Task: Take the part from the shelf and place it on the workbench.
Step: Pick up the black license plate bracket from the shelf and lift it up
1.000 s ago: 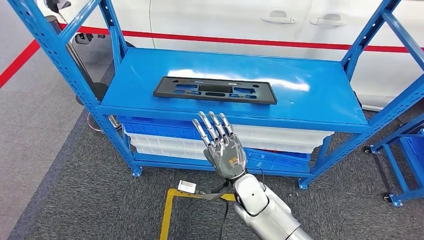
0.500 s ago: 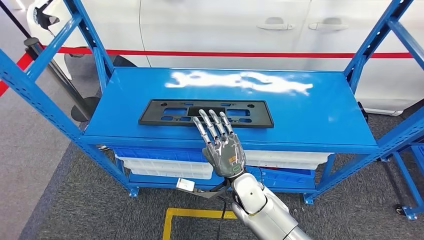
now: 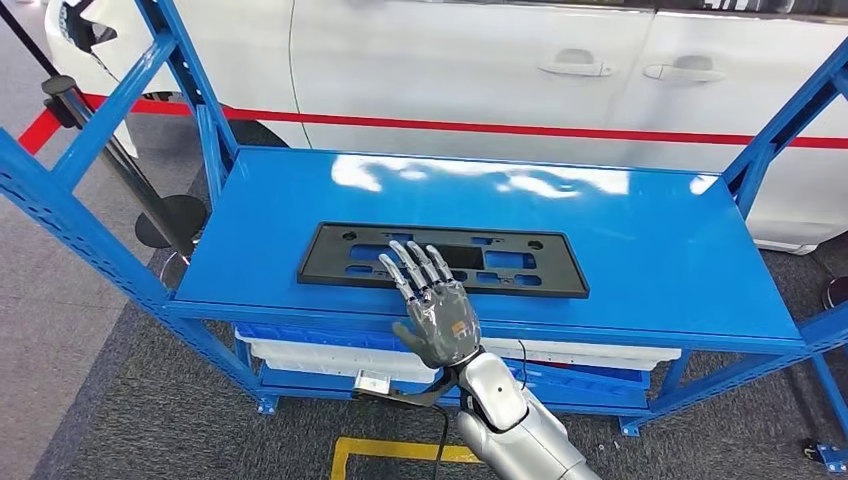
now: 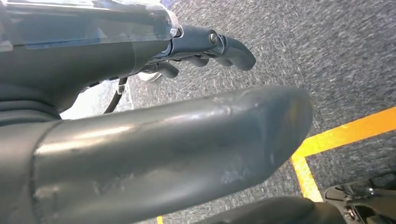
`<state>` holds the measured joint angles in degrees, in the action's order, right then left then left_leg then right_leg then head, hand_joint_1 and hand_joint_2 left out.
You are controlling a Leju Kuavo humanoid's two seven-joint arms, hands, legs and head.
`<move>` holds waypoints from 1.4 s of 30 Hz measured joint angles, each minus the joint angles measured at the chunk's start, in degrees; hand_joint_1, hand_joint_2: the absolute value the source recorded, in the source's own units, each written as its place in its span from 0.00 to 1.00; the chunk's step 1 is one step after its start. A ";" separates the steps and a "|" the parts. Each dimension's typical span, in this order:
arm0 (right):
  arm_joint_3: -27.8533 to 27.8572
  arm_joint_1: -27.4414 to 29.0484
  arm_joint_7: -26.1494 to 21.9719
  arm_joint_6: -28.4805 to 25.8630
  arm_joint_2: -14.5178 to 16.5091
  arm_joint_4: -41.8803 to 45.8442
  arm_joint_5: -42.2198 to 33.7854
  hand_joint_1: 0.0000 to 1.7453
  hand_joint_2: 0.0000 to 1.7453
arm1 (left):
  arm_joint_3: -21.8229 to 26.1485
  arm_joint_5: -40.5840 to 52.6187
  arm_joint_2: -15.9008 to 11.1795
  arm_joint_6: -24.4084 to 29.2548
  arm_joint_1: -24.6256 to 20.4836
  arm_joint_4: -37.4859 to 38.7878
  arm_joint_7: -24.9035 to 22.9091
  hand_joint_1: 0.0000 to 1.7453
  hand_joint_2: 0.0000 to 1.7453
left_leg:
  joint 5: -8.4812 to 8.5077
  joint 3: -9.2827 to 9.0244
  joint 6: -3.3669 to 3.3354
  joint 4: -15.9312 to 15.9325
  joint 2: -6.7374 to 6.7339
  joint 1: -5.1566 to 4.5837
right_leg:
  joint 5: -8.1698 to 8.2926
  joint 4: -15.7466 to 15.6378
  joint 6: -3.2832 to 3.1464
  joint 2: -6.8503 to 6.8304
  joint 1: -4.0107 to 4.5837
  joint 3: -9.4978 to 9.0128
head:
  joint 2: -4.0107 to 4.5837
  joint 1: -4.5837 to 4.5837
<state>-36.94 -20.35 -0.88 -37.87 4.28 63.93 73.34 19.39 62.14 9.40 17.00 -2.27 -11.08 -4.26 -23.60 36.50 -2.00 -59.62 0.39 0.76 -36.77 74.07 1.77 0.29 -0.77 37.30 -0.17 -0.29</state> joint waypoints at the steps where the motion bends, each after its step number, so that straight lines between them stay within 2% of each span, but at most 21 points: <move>1: 0.01 -0.24 -0.40 0.72 0.18 -1.13 -1.09 0.00 1.00 | 0.15 0.12 0.01 0.07 0.01 0.00 0.08 0.00 0.00 | -0.25 -0.43 0.08 0.00 0.06 -0.02 | 2.66 -2.55 -0.21 0.00 0.03 -0.26 | 0.01 0.03; 3: 0.01 -1.00 -0.87 1.65 0.54 -3.11 -2.05 0.00 1.00 | 0.49 0.25 0.12 0.05 0.00 0.00 0.20 0.00 0.00 | -0.70 -1.17 0.40 -0.04 0.14 -0.16 | 7.78 -10.23 -0.91 -0.02 0.27 -2.54 | 0.01 0.07; 4: 0.01 -1.40 -0.99 1.87 0.71 -3.92 -2.17 0.00 1.00 | 0.63 0.26 0.20 0.02 -0.02 0.00 0.25 0.00 0.00 | -0.89 -1.37 0.67 -0.01 0.19 -0.22 | 9.09 -13.05 -1.26 -0.06 0.45 -3.46 | 0.01 0.09; 6: 0.01 -1.91 -1.10 2.07 1.04 -4.98 -2.26 0.00 1.00 | 0.80 0.29 0.33 -0.02 -0.07 0.00 0.32 0.00 0.00 | -1.10 -1.56 1.40 0.18 0.24 -0.27 | 9.36 -14.96 -1.84 -0.07 0.85 -3.98 | 0.00 0.12; 9: 0.01 -2.19 -1.11 2.14 1.53 -6.03 -2.37 0.00 1.00 | 0.89 0.30 0.34 -0.02 -0.05 0.00 0.34 0.00 0.00 | -1.80 -1.47 2.41 -0.42 0.12 -0.19 | 9.99 -15.86 -2.83 -0.01 0.49 -4.42 | 0.00 0.12; 11: 0.01 -2.34 -1.11 2.27 1.83 -6.62 -2.41 0.00 1.00 | 0.92 0.37 0.33 -0.02 -0.03 0.00 0.34 0.00 0.00 | -4.81 0.54 2.80 -5.25 0.00 -0.09 | 10.30 -16.33 -3.30 -0.18 0.27 -4.69 | 0.00 0.03; 13: 0.01 -2.44 -1.10 2.77 2.02 -7.35 -2.40 0.00 1.00 | 0.94 0.62 0.33 -0.02 0.00 0.00 0.34 0.00 0.00 | -8.42 3.89 3.13 -12.65 -0.04 -0.03 | 10.26 -16.32 -3.51 -0.32 0.36 -4.68 | 0.01 -0.04; 15: 0.00 -2.64 -1.03 3.72 2.27 -8.59 -2.16 0.00 1.00 | 0.93 1.01 0.32 -0.07 0.07 0.00 0.40 0.00 0.00 | -8.53 5.07 3.32 -15.24 -0.05 0.00 | 10.15 -16.24 -3.53 -0.39 0.42 -4.73 | 0.00 -0.03; 16: -0.02 -2.96 -0.89 4.27 2.55 -9.49 -1.93 0.00 1.00 | 0.93 1.26 0.32 -0.09 0.09 0.00 0.47 0.00 0.00 | -6.94 4.02 3.31 -13.10 -0.06 0.01 | 10.05 -16.16 -3.48 -0.36 0.42 -4.82 | 0.00 -0.04; 18: -0.22 -4.25 -0.48 5.20 3.42 -11.63 -1.39 0.00 1.00 | 0.93 1.78 0.31 -0.16 0.03 0.00 0.67 0.00 0.00 | -3.17 0.14 3.06 -5.20 -0.12 -0.04 | 9.70 -15.84 -3.18 -0.25 0.51 -4.93 | 0.00 -0.05; 20: -0.57 -5.80 0.00 5.90 4.52 -14.01 -0.93 0.00 1.00 | 0.93 2.18 0.31 -0.20 -0.11 0.00 0.88 0.00 0.00 | -1.66 -2.26 2.43 -0.18 -0.09 -0.20 | 9.40 -15.53 -2.70 -0.14 0.72 -4.87 | 0.01 -0.02; 23: -0.91 -7.22 0.47 6.23 5.97 -16.75 -0.75 0.00 1.00 | 0.93 2.34 0.31 -0.21 -0.21 0.00 1.04 0.00 0.00 | -1.64 -2.55 1.45 0.70 0.01 -0.18 | 9.23 -15.62 -1.93 -0.12 0.76 -4.93 | 0.01 0.00; 25: -1.04 -7.97 0.58 6.21 6.56 -17.84 -0.74 0.00 1.00 | 0.93 2.47 0.31 -0.22 -0.19 0.00 1.04 0.00 0.00 | -1.43 -2.83 0.80 1.24 -0.04 0.10 | 7.79 -13.56 -1.38 -0.12 0.66 -4.10 | 0.01 0.10; 28: -1.14 -8.45 0.65 6.21 6.78 -19.09 -0.73 0.00 1.00 | 0.93 2.63 0.34 -0.23 -0.18 0.00 1.07 0.00 0.00 | -1.46 -2.98 0.30 1.45 -0.09 0.18 | 3.01 -3.08 -0.76 -0.16 0.40 1.21 | 0.00 0.37; 30: -1.21 -8.42 0.69 6.22 6.79 -19.86 -0.73 0.00 1.00 | 0.93 2.63 0.35 -0.23 -0.13 0.00 1.07 0.00 0.00 | -1.62 -3.11 0.29 1.42 -0.03 0.18 | 2.87 0.79 -0.64 -0.18 0.30 3.88 | 0.01 0.39; 31: -1.28 -8.44 0.70 6.22 6.81 -20.17 -0.73 0.00 1.00 | 0.93 2.63 0.36 -0.23 -0.11 0.00 1.07 0.00 0.00 | -1.75 -3.29 0.35 1.41 0.02 0.18 | 4.53 -0.62 -0.69 -0.18 0.27 3.59 | 0.01 0.39; 33: -1.41 -8.56 0.70 6.22 6.91 -20.54 -0.73 0.00 1.00 | 0.93 2.63 0.37 -0.23 -0.11 0.00 1.07 0.00 0.00 | -2.09 -3.80 0.62 1.40 0.10 0.15 | 9.07 -8.31 -1.05 -0.20 0.27 0.40 | 0.01 0.41; 35: -1.51 -8.73 0.70 6.22 7.05 -20.82 -0.73 0.00 1.00 | 0.93 2.64 0.39 -0.26 -0.15 0.00 1.07 0.00 0.00 | -2.41 -3.98 1.13 1.31 0.14 -0.03 | 11.29 -14.34 -1.53 -0.19 0.49 -2.19 | 0.01 0.41; 39: -1.58 -8.82 0.70 6.21 7.40 -21.23 -0.73 0.00 1.00 | 0.93 2.64 0.38 -0.28 -0.23 0.00 1.07 0.00 0.00 | -3.00 -4.01 2.45 1.16 0.06 -0.07 | 11.37 -15.93 -2.62 -0.02 0.53 -2.87 | 0.00 0.36; 40: -1.59 -8.83 0.70 6.20 7.54 -21.30 -0.73 0.00 1.00 | 0.93 2.64 0.38 -0.28 -0.25 0.00 1.07 0.00 0.00 | -3.88 -3.53 2.73 -0.12 0.02 -0.03 | 11.39 -16.15 -2.99 -0.08 0.41 -3.07 | 0.00 0.27; 42: -1.61 -8.82 0.70 6.17 7.78 -21.48 -0.70 0.00 1.00 | 0.93 2.64 0.38 -0.28 -0.25 0.00 1.07 0.00 0.00 | -7.12 -0.79 3.13 -6.18 -0.05 0.04 | 11.29 -16.37 -3.54 -0.30 0.37 -3.36 | 0.00 0.09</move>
<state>-38.56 -29.17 -0.17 -31.69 12.06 42.45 72.64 20.33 64.79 9.78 16.72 -2.52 -11.08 -3.20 -30.72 35.71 1.13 -65.80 0.34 0.79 -25.48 57.70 -1.77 -0.01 -0.40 33.94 -0.17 -0.20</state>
